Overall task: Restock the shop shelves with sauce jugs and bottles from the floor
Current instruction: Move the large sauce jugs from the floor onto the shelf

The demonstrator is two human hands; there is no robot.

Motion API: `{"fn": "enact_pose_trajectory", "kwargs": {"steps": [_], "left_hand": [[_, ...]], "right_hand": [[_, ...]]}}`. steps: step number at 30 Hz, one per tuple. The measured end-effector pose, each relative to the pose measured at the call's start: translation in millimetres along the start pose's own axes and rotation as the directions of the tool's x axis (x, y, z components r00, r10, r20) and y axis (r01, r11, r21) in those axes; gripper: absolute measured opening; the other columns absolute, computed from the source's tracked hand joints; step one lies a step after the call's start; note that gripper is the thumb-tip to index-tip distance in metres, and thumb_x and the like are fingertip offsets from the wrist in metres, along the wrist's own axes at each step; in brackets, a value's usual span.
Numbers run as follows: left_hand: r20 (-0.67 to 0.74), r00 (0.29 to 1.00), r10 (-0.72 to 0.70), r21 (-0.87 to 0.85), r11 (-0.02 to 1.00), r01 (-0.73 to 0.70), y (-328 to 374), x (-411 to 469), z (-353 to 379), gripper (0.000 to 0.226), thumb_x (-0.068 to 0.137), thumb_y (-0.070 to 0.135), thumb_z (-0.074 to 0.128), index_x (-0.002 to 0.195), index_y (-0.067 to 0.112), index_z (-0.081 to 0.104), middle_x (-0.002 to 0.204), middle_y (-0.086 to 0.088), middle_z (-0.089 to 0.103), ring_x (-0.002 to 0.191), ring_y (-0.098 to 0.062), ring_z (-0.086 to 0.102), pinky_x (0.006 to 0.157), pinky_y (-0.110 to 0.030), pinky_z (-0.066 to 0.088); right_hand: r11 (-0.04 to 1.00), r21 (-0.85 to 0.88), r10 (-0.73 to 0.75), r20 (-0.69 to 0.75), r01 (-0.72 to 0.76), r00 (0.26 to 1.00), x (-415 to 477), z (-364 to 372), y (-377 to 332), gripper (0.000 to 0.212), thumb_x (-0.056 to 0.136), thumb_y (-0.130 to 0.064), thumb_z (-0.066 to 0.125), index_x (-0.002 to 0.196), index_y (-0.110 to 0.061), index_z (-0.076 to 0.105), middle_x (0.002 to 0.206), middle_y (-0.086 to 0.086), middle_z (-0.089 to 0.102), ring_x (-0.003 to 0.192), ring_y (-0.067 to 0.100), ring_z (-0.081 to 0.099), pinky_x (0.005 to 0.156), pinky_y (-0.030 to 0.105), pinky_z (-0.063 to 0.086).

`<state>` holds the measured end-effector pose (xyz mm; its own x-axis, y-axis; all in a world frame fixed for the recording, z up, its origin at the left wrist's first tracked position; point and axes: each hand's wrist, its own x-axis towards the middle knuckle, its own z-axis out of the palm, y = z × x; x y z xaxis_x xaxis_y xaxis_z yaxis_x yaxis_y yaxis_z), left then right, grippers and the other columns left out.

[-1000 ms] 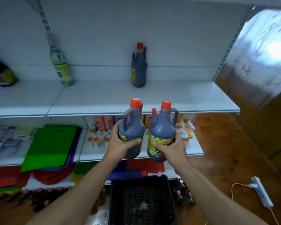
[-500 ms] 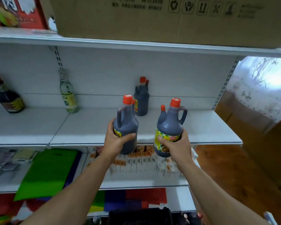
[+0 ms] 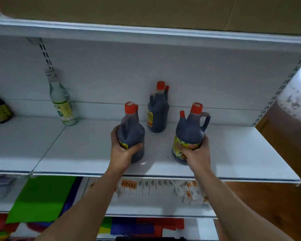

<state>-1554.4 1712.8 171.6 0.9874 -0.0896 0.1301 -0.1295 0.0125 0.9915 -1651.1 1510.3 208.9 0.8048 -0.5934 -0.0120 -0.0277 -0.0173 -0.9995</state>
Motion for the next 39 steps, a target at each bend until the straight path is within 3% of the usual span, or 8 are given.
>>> {"fn": "enact_pose_trajectory", "kwargs": {"steps": [4, 9, 12, 21, 27, 30, 35, 39], "left_hand": [[0.015, 1.000, 0.017, 0.044, 0.999, -0.017, -3, 32, 13, 0.086, 0.072, 0.000, 0.079, 0.134, 0.030, 0.027, 0.125, 0.006, 0.046, 0.110, -0.015, 0.051, 0.097, -0.039, 0.049], [0.036, 0.996, 0.081, 0.044, 0.996, -0.083, -14, 66, 22, 0.087, 0.074, 0.000, 0.077, 0.131, 0.035, 0.021, 0.134, 0.006, 0.040, 0.113, -0.009, 0.050, 0.082, -0.011, 0.049], [0.031, 0.994, 0.107, 0.025, 0.994, -0.108, -19, 82, 25, 0.086, 0.075, -0.004, 0.075, 0.132, 0.032, 0.022, 0.136, 0.000, 0.042, 0.108, -0.001, 0.053, 0.079, -0.010, 0.051], [0.015, 0.996, 0.092, 0.058, 0.994, -0.093, -28, 116, 39, 0.084, 0.075, -0.001, 0.076, 0.132, 0.030, 0.022, 0.132, 0.002, 0.043, 0.106, -0.009, 0.052, 0.073, -0.004, 0.048], [0.063, 0.996, 0.056, 0.075, 0.995, -0.061, -32, 130, 42, 0.088, 0.070, 0.006, 0.082, 0.132, 0.026, 0.023, 0.139, -0.009, 0.045, 0.122, -0.022, 0.052, 0.099, -0.039, 0.049], [0.030, 0.999, 0.022, 0.163, 0.986, -0.027, -30, 134, 41, 0.105, 0.050, 0.052, 0.086, 0.133, 0.023, 0.029, 0.138, -0.009, 0.047, 0.124, -0.024, 0.052, 0.101, -0.050, 0.046], [-0.019, 1.000, -0.008, 0.336, 0.942, 0.014, -25, 138, 42, 0.124, 0.038, 0.071, 0.073, 0.143, 0.023, 0.027, 0.141, -0.003, 0.047, 0.127, -0.025, 0.049, 0.102, -0.050, 0.044], [0.007, 0.999, -0.042, 0.303, 0.952, 0.038, -32, 144, 40, 0.132, 0.031, 0.082, 0.074, 0.142, 0.035, 0.020, 0.142, 0.001, 0.046, 0.128, -0.022, 0.049, 0.100, -0.052, 0.046]], "right_hand": [[0.997, 0.071, 0.022, 0.023, -0.024, 1.000, 26, 15, -4, 0.047, 0.082, 0.019, 0.059, 0.093, -0.025, 0.046, 0.086, -0.012, 0.055, 0.061, 0.004, 0.060, 0.041, 0.007, 0.043], [0.998, 0.051, -0.035, 0.044, 0.032, 0.998, 57, 26, -4, 0.043, 0.082, 0.015, 0.062, 0.108, -0.018, 0.051, 0.101, 0.004, 0.061, 0.069, -0.012, 0.062, 0.045, 0.010, 0.046], [0.996, 0.045, -0.076, 0.040, 0.074, 0.996, 76, 30, 8, 0.064, 0.078, 0.013, 0.067, 0.133, -0.005, 0.039, 0.119, 0.010, 0.059, 0.078, -0.006, 0.063, 0.053, 0.010, 0.049], [0.988, 0.109, -0.117, 0.032, 0.113, 0.993, 109, 43, 5, 0.064, 0.075, 0.020, 0.065, 0.126, -0.011, 0.041, 0.102, -0.005, 0.057, 0.071, -0.012, 0.062, 0.048, 0.007, 0.047], [0.987, 0.096, -0.132, 0.041, 0.127, 0.990, 120, 46, 8, 0.062, 0.076, 0.018, 0.066, 0.113, -0.024, 0.038, 0.100, -0.016, 0.052, 0.077, -0.011, 0.060, 0.051, 0.005, 0.046], [0.986, 0.135, -0.110, 0.066, 0.100, 0.992, 123, 49, 8, 0.066, 0.079, 0.016, 0.065, 0.120, -0.024, 0.033, 0.102, -0.015, 0.051, 0.078, -0.009, 0.055, 0.049, 0.005, 0.045], [0.989, 0.114, -0.106, 0.065, 0.098, 0.992, 132, 50, 12, 0.055, 0.078, 0.016, 0.065, 0.105, -0.024, 0.040, 0.098, -0.018, 0.050, 0.068, -0.020, 0.056, 0.048, 0.003, 0.044], [0.988, 0.096, -0.127, 0.073, 0.120, 0.989, 141, 48, 20, 0.069, 0.078, 0.015, 0.067, 0.126, -0.021, 0.034, 0.105, -0.014, 0.052, 0.077, -0.014, 0.054, 0.050, 0.004, 0.045]]}}
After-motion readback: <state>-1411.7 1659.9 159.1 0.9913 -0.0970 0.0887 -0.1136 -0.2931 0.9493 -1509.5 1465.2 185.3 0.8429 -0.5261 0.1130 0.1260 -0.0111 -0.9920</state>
